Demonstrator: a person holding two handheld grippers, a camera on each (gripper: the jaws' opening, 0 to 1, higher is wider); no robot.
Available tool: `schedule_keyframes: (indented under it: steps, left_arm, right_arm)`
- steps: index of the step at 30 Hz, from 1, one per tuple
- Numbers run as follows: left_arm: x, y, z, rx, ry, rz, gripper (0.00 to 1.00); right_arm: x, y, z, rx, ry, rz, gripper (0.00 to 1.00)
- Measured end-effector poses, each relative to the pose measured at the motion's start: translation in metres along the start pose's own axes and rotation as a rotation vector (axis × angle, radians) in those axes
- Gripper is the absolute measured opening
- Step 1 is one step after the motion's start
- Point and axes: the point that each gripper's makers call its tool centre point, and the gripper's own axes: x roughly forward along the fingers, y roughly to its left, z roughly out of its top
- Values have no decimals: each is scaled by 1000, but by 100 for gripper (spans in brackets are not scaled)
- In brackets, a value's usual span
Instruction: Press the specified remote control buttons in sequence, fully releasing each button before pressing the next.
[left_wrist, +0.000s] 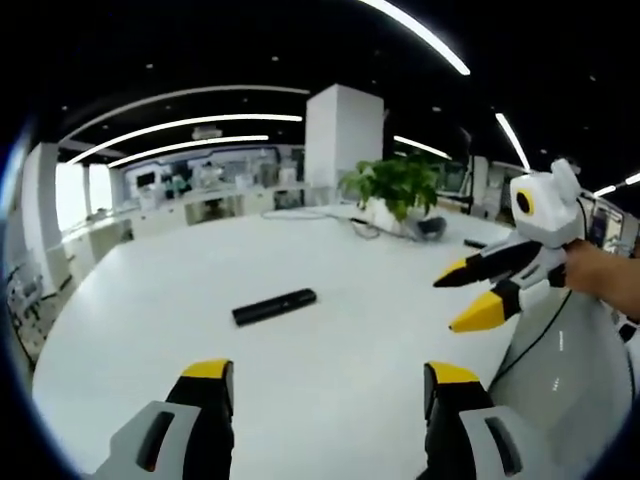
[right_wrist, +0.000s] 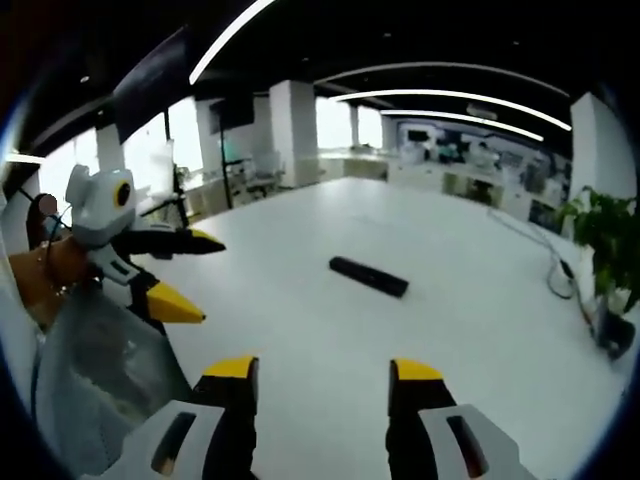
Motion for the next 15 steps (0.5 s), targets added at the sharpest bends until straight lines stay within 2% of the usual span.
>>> schedule_keyframes:
  steps: [15]
  left_arm:
    - [0, 1, -3, -5, 0, 3, 80]
  right_arm:
    - [4, 3, 0, 1, -4, 12, 48]
